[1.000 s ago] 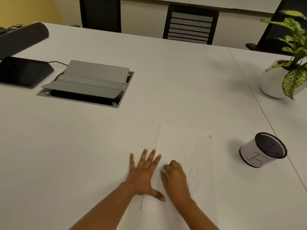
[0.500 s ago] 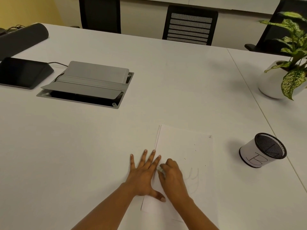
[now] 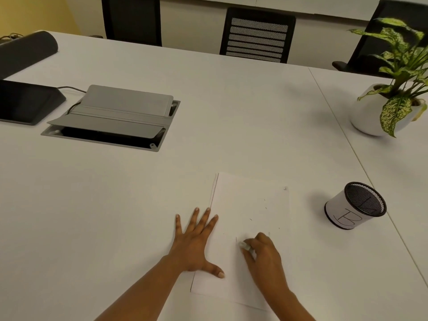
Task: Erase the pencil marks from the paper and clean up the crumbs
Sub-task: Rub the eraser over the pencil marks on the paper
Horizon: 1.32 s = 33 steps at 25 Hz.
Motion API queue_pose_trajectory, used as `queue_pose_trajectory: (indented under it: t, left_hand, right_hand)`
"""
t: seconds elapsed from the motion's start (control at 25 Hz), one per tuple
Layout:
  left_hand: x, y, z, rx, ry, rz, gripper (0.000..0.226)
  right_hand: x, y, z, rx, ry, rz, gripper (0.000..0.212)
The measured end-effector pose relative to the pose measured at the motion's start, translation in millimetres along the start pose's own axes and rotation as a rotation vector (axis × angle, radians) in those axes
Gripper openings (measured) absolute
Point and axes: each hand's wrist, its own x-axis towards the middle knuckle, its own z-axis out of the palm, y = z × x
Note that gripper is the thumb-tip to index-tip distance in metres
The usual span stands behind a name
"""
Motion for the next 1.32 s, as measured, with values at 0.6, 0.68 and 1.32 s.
queue_pose_trajectory:
  t: [0.6,0.68,1.32]
  left_hand:
    - [-9.7,41.7,34.9,-0.363,0.568,0.073,0.091]
    - [-7.3,52.9,39.3,-0.334,0.614,0.053,0.069]
    - [-5.4,63.2,45.9,-0.138,0.532,-0.178,0.059]
  right_hand:
    - [2.3,-0.8,3.1,0.107,0.066,0.108,0.017]
    - [2.2,-0.4,3.4,0.103,0.075,0.11,0.013]
    - [3.8,-10.3,12.2,0.14,-0.059,-0.093,0.009]
